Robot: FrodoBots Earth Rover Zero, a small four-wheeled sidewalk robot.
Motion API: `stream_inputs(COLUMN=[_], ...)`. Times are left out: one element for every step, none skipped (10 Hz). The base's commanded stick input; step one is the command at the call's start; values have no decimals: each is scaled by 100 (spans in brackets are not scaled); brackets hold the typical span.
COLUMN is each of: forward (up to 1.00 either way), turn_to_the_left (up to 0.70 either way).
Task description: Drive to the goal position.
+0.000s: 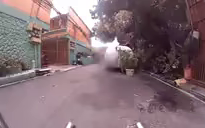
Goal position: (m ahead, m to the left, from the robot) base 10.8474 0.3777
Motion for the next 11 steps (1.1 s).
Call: stream_inputs(forward=[70,70,70,70,70,70,70,70,70,70,70], turn_to_the_left=[1,1,1,1,1,1,1,1,13,14,14])
